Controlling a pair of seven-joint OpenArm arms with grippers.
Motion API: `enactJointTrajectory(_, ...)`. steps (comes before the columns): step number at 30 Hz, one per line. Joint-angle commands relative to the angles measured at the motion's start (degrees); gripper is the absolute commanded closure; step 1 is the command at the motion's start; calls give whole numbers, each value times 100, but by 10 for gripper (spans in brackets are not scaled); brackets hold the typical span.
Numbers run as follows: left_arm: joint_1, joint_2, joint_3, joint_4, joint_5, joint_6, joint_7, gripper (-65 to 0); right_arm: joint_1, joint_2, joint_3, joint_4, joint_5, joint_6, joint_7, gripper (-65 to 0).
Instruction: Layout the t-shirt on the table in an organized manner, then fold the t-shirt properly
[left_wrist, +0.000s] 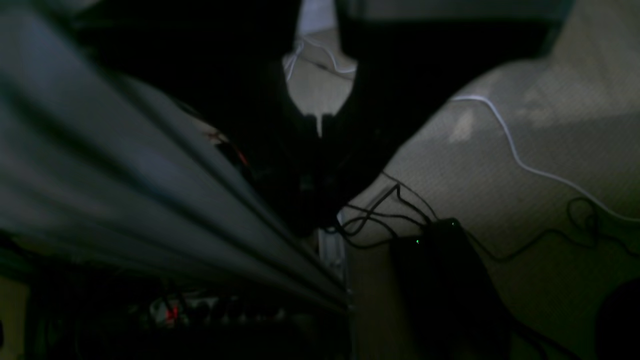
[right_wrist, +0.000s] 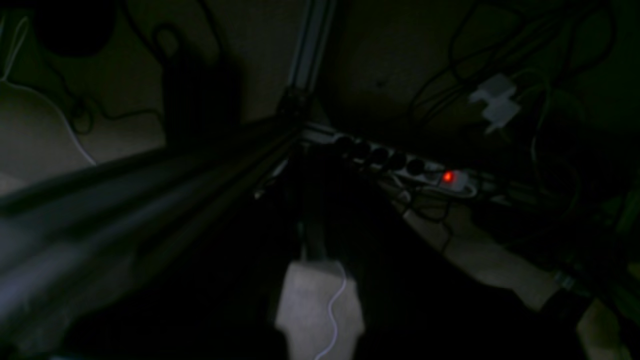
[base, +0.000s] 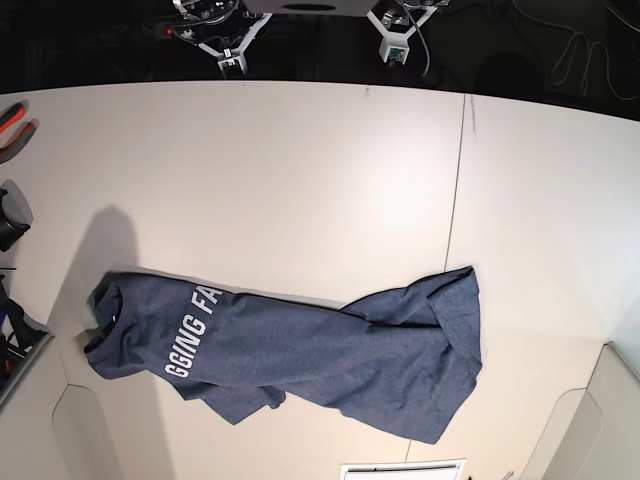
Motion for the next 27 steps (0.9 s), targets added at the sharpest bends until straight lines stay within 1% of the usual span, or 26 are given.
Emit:
enactJointTrajectory(1, 133, -13, 20, 186, -35, -76, -44, 0, -177, 37, 0, 146, 4, 22, 44, 0)
enactJointTrajectory(6, 560, -227, 20, 629, -61, -76, -39, 0, -763, 306, 15, 531, -24, 20, 33, 0)
enactJointTrajectory(8, 695, -341, 20, 767, -63, -76, -42, 0, -981, 398, 98, 673, -216, 17, 33, 0)
enactJointTrajectory(10, 833, -450, 20, 911, -175, -79, -42, 0, -1204, 474, 282, 852, -361, 20, 33, 0)
enactJointTrajectory(13, 1056, -636, 17, 1187, -297, -79, -37, 0, -1534, 560, 671, 1172, -356, 20, 33, 0)
enactJointTrajectory(17, 1438, -813, -70, 1687, -313, -79, -37, 0, -1980, 634, 1182, 1770, -356, 33, 33, 0)
enactJointTrajectory(19, 1659, -857, -181, 2009, -313, -79, -37, 0, -2221, 691, 1329, 2151, -356, 87, 35, 0)
enactJointTrajectory(23, 2153, -855, -533, 2796, -313, -103, -33, 0, -2811, 881, 1443, 3042, -354, 83, 37, 0)
enactJointTrajectory(24, 2288, -857, -610, 3012, -313, -205, -31, 0, -2975, 940, 1443, 3276, -356, 74, 35, 0)
enactJointTrajectory(27, 2675, -859, -863, 3657, -315, -671, 52, 0, -3460, 1058, 1473, 3960, -358, 61, 35, 0)
